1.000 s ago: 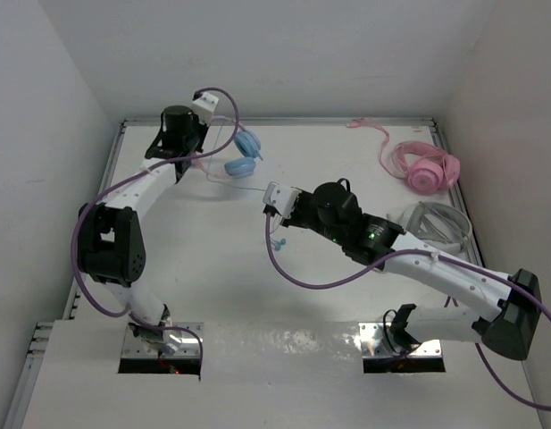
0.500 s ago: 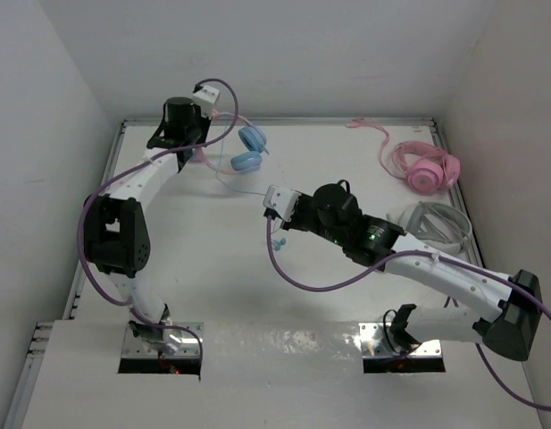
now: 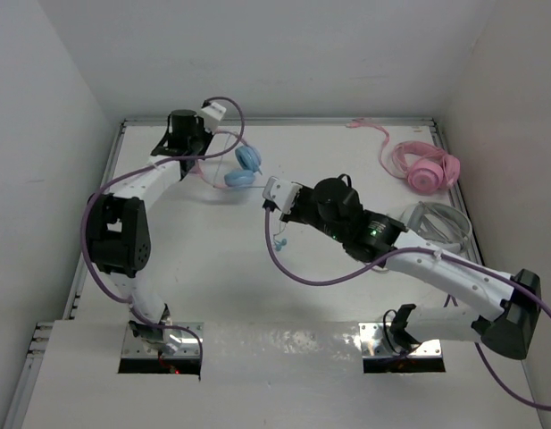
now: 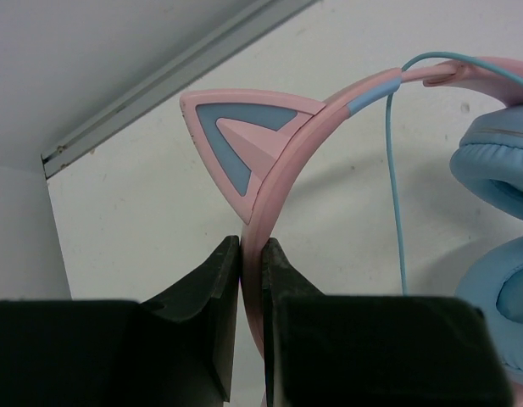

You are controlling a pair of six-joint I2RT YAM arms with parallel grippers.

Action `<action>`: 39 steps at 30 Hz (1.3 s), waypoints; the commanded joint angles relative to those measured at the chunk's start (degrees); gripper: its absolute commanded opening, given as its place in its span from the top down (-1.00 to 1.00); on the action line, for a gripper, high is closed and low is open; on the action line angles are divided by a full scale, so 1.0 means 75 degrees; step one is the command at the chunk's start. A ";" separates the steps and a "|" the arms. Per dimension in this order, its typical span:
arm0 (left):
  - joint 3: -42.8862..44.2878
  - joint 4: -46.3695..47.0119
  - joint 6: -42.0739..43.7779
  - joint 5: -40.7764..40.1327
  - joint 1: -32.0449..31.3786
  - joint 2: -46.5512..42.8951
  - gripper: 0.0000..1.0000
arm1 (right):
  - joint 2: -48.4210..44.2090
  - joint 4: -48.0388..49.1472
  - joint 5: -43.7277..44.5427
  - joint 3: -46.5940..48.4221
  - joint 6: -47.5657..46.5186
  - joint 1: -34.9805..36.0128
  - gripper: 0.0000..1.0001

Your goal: Wrap the headphones

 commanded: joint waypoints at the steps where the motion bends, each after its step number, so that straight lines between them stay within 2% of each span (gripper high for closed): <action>1: -0.0197 0.0515 0.0662 0.0214 -0.0198 -0.0368 1.00 | -0.0114 0.0304 0.0641 0.0697 -0.0246 0.0019 1.00; 6: -0.1006 0.0292 0.1377 0.0506 -0.0619 -0.0730 1.00 | 0.0225 0.0433 0.1040 0.1341 -0.0515 -0.0110 1.00; 11: -0.1171 -0.0446 0.1366 0.1595 -0.0726 -0.1304 1.00 | 0.0740 0.0468 0.0749 0.1730 -0.0342 -0.1069 1.00; 17: -0.1322 -0.1489 0.1190 0.2614 -0.0737 -0.2231 1.00 | 0.1642 0.0842 -0.0716 0.1987 0.0667 -0.2990 1.00; 23: -0.1488 -0.2214 0.1132 0.3177 -0.0854 -0.3040 1.00 | 0.2674 0.1521 -0.1818 0.2608 0.1674 -0.3905 1.00; 29: -0.0996 -0.2954 0.0886 0.3670 -0.0866 -0.3146 1.00 | 0.3272 0.1933 -0.2358 0.2691 0.2191 -0.4083 1.00; 39: -0.0444 -0.2990 0.0253 0.3846 -0.0866 -0.3146 1.00 | 0.4010 0.2179 -0.3176 0.2165 0.2659 -0.4083 1.00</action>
